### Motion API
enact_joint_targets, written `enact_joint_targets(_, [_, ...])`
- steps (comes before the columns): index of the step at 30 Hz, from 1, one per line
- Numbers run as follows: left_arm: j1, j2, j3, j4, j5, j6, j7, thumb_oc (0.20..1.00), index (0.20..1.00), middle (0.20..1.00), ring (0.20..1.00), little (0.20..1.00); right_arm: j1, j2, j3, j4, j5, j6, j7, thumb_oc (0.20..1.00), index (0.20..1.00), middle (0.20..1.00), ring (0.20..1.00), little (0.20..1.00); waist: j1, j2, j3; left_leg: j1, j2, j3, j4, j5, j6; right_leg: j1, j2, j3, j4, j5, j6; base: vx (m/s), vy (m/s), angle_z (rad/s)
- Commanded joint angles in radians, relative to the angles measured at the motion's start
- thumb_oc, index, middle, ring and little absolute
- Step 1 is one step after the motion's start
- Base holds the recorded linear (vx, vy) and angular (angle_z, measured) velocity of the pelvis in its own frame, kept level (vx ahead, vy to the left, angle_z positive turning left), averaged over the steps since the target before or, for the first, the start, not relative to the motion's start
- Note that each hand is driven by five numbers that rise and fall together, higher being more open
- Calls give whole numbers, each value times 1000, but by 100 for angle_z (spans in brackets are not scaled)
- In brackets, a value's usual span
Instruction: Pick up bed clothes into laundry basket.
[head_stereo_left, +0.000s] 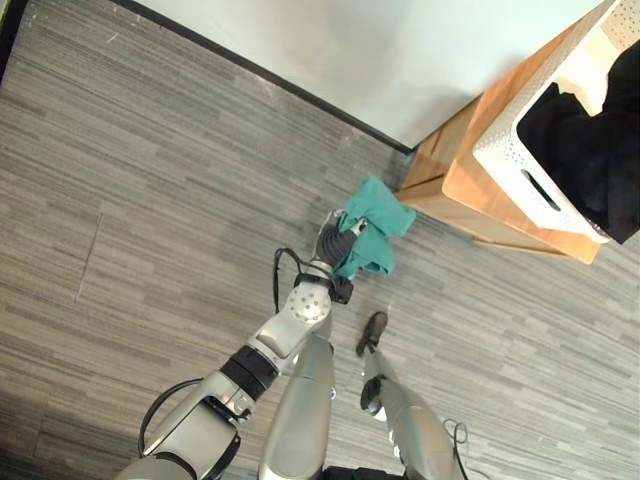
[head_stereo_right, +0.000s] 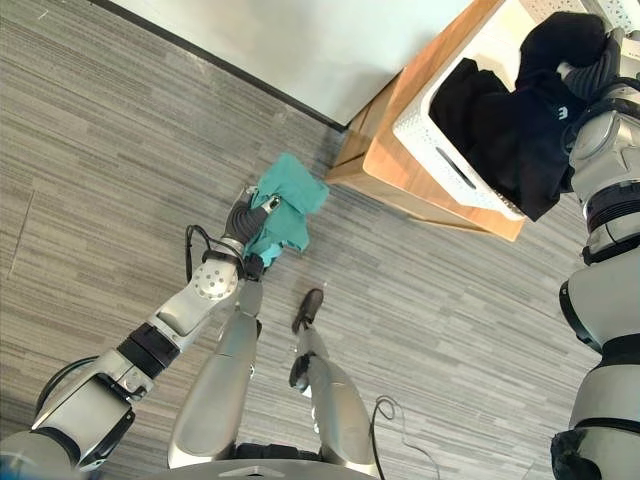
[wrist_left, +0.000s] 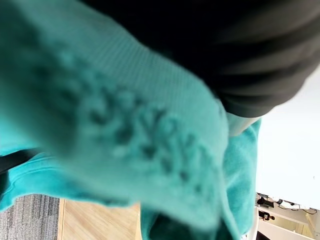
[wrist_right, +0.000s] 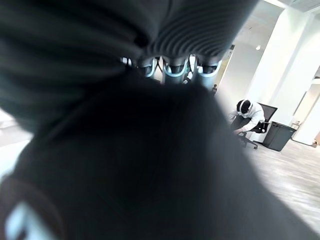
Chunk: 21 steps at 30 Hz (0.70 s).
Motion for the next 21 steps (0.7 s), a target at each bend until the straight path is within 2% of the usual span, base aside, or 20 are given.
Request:
enact_joint_targets(1, [6,-27,17,-67,-3,-71,-8,200,200,200,200,200,-59,-82,36,13,27,9,-11,1000,1000,1000,1000,1000,3,13,-9,99,24,31,-56,-80,-73,-68,-33,3,12,76,73,0,0,0])
enact_joint_targets(2, [5,-26,16,-68,-3,-71,-8,200,200,200,200,200,-57,-83,33,12,27,10,-12,1000,1000,1000,1000,1000,1,12,-10,95,22,29,-56,-75,-72,-71,-35,1,12,79,74,0,0,0])
enact_joint_targets(6, [16,-17,59,-69,20,-55,3,200,200,200,200,200,41,-136,-88,-233,20,24,-44,1000,1000,1000,1000,1000,-13,18,-32,148,20,36,-56,-95,-58,-24,-36,24,12,66,66,0,0,0])
enact_joint_targets(8, [37,-15,92,-78,34,-45,4,200,200,200,200,200,136,-171,-193,-384,6,25,-60,1000,1000,1000,1000,1000,-23,30,-47,183,19,36,-56,-117,-50,5,-38,36,12,53,60,73,-51,1])
enact_joint_targets(10, [57,-18,113,-81,46,-32,-11,200,200,200,200,200,311,-204,-340,-523,-18,25,-63,1000,1000,1000,1000,1000,-36,46,-71,207,12,29,-56,-122,-43,35,-47,34,12,45,54,71,-49,3])
enact_joint_targets(11, [59,-15,107,-82,47,-31,-12,200,200,200,200,200,338,-206,-365,-536,-22,29,-62,1000,1000,1000,1000,1000,-33,44,-71,209,11,25,-56,-122,-43,38,-48,31,12,43,54,87,-61,17])
enact_joint_targets(12, [75,-15,104,-80,79,-10,-47,200,200,200,200,200,561,-194,-552,-644,-40,26,-53,1000,1000,1000,1000,1000,-41,66,-95,239,4,14,-56,-132,-38,76,-59,17,12,29,49,80,-68,21])
enact_joint_targets(13, [81,-22,86,-57,137,0,-64,200,200,200,200,200,761,-174,-647,-635,-65,14,-25,1000,1000,1000,1000,1000,-49,79,-101,257,2,13,-56,-135,-33,98,-64,9,12,23,49,110,-59,28])
enact_joint_targets(14, [69,-27,69,-57,170,5,-56,200,200,200,200,200,849,-144,-697,-601,-87,31,-25,1000,1000,1000,1000,1000,-55,89,-110,275,4,13,-56,-144,-32,117,-67,5,12,18,47,39,-18,32])
enact_joint_targets(15, [46,-23,38,-56,190,21,-83,200,200,200,200,200,874,-131,-697,-589,-108,24,-29,1000,1000,1000,1000,1000,-45,97,-118,280,0,9,-56,-138,-30,122,-71,2,12,21,47,62,-21,43])
enact_joint_targets(16, [39,1,20,-90,204,18,-134,200,200,200,200,200,891,-107,-720,-527,-60,-23,-29,1000,1000,1000,1000,1000,-39,117,-139,315,3,15,-56,-151,-30,153,-74,-1,12,5,46,46,-43,17])
enact_joint_targets(17, [57,28,15,-186,158,-16,-154,200,200,200,200,200,889,-13,-643,-518,-122,12,16,1000,1000,1000,1000,1000,-33,150,-161,327,2,11,-56,-147,-27,169,-83,-9,12,4,42,55,-42,-16])
enact_joint_targets(18, [62,32,16,-189,158,-14,-154,200,200,200,200,200,886,-9,-638,-515,-124,13,15,1000,1000,1000,1000,1000,-35,149,-162,329,2,11,-56,-149,-27,171,-82,-9,12,3,42,21,-15,-39])
enact_joint_targets(20, [58,50,17,-272,115,-26,-186,200,200,200,200,200,931,67,-589,-441,-185,28,42,1000,1000,1000,1000,1000,-33,181,-174,343,4,14,-56,-148,-25,185,-85,-5,12,-2,39,7,-6,-14])
enact_joint_targets(21, [61,54,17,-275,114,-24,-187,200,200,200,200,200,931,70,-588,-439,-186,26,41,1000,1000,1000,1000,1000,-32,180,-175,345,4,15,-56,-149,-25,187,-84,-5,12,-2,38,0,0,0])
